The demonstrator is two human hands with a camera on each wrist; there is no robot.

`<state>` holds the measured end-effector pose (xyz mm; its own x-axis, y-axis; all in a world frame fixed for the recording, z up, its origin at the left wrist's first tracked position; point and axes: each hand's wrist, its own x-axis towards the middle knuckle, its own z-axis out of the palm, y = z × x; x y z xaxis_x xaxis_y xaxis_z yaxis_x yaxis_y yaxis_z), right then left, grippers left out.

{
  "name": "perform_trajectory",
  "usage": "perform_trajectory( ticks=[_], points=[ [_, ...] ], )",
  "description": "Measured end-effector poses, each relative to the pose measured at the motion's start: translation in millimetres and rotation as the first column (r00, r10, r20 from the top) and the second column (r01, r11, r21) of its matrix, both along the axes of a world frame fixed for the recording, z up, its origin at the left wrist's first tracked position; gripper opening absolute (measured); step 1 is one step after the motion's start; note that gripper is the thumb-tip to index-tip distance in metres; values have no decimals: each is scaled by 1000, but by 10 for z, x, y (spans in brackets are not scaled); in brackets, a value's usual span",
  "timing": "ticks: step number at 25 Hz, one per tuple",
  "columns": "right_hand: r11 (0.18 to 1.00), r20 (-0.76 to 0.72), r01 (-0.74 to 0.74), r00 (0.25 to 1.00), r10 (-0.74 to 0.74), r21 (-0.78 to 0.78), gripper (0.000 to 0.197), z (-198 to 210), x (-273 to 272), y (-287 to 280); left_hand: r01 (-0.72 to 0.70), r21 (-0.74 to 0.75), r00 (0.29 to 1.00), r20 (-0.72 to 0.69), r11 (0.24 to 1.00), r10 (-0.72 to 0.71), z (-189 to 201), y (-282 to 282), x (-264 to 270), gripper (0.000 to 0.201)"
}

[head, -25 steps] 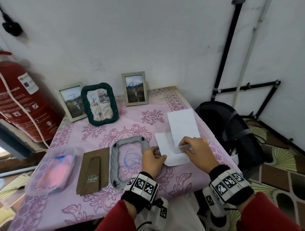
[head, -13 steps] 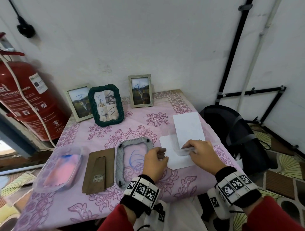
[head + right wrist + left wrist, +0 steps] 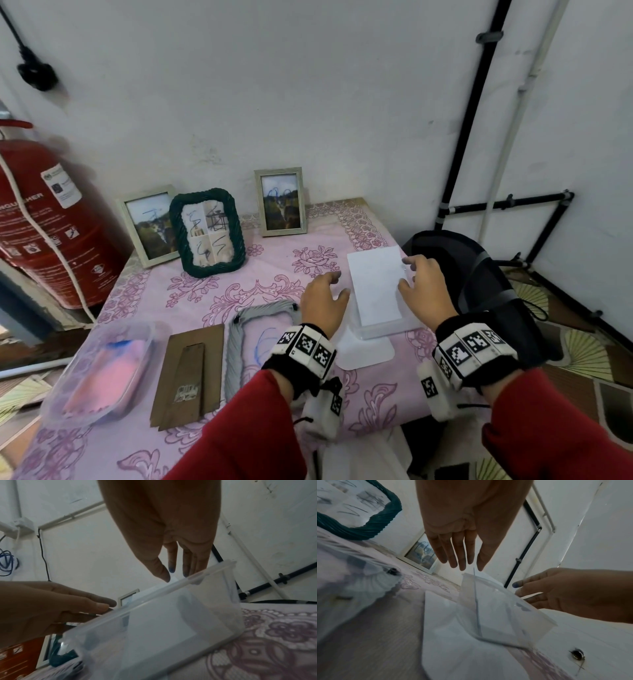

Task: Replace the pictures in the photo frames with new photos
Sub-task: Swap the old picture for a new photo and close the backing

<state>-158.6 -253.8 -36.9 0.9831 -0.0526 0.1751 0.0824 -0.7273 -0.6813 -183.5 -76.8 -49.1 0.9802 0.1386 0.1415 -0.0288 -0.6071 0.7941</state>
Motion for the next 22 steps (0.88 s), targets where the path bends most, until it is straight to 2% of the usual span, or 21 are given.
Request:
perform_trajectory(
  ticks=[3, 7, 10, 16, 19, 22],
  points=[
    [1000, -24, -14, 1000, 14, 0, 45, 11, 152, 2, -6, -15, 993, -117, 1000, 4, 15, -28, 229, 43],
    [987, -66, 5, 998, 6, 162, 42, -13, 292, -23, -4, -248, 985, -170, 969, -39, -3, -33, 414, 36],
    [979, -49, 29, 999, -19, 204, 42, -41, 339, -39, -19, -400, 990, -138, 916, -40, -8, -3, 448, 26],
    [947, -23, 36, 999, -30, 318, 34, 28, 330, -33, -14, -514, 998, -66, 858, -23, 26, 17, 463, 27],
    [931, 15, 22, 999, -29, 364, 31, 139, 308, -18, 3, -635, 998, -41, 772, -37, 99, 19, 440, 23],
    [932, 71, -26, 997, 0, 361, 31, 276, 300, 20, 36, -676, 999, 29, 736, -22, 216, 47, 454, 21]
  ],
)
